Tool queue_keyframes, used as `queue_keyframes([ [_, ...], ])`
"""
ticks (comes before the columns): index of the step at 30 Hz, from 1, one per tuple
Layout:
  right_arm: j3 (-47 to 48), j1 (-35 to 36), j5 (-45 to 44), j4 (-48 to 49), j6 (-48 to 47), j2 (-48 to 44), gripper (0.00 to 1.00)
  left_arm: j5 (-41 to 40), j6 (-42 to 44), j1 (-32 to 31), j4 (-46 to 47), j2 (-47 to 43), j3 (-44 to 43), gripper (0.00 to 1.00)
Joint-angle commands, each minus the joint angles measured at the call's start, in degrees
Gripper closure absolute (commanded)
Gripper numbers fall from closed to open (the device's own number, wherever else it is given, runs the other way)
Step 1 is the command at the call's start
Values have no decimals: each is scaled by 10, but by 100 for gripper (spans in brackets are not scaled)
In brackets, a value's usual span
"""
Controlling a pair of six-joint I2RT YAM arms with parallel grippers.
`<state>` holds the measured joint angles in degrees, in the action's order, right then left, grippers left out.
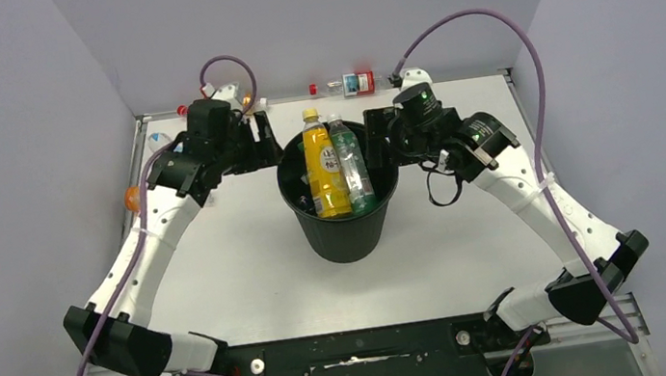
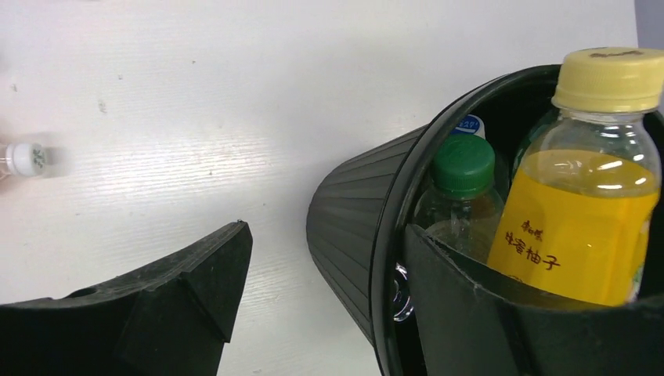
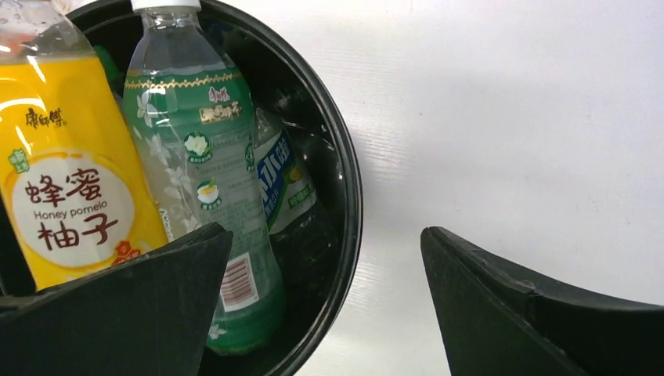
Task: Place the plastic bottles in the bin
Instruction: Adjust the trash bin at the center of the board, then move the trash bin to the center of the board.
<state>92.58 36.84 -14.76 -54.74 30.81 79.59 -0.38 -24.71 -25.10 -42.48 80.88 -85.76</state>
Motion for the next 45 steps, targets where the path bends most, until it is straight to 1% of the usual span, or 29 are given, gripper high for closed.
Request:
queue_keyframes([
  [1, 14, 12, 14, 4, -24, -25, 2, 2, 24, 43, 0, -42, -12, 27],
  [5, -1, 50, 11, 18, -31, -30, 2, 33, 49, 120, -11, -30, -26, 26],
  [9, -7, 68, -2, 12, -29, -24, 0, 33, 62, 178, -7, -3, -37, 22],
  [11, -11, 74, 1, 18, -29, -25, 2, 34, 63, 205, 0, 12, -34, 20],
  [16, -20, 74, -9, 12, -30, -18, 8, 52, 45, 271, 44, 31, -1, 19],
  [20, -29, 43, -24, -8, -17, -9, 17, 47, 41, 289, 66, 47, 18, 19],
  [24, -39, -4, -27, -23, -24, 9, 39, 40, 41, 294, 81, 49, 41, 19],
  [25, -40, -12, -31, -28, -26, 13, 41, 39, 41, 295, 84, 48, 45, 19],
  [27, -40, -18, -32, -26, -33, 15, 41, 38, 41, 295, 87, 48, 52, 19],
  [32, -30, -16, -14, -14, -50, 14, 35, 34, 41, 295, 92, 47, 65, 19],
  [35, -17, -11, -2, -2, -56, 8, 33, 34, 41, 295, 94, 47, 71, 19],
  [37, 3, 6, -8, -2, -63, 9, 33, 33, 41, 295, 96, 45, 75, 19],
  [42, 71, 83, -39, 1, -77, -2, 31, 22, 46, 308, 101, 39, 92, 19],
  [45, 85, 88, -40, 1, -75, -13, 29, 25, 44, 325, 107, 38, 105, 19],
])
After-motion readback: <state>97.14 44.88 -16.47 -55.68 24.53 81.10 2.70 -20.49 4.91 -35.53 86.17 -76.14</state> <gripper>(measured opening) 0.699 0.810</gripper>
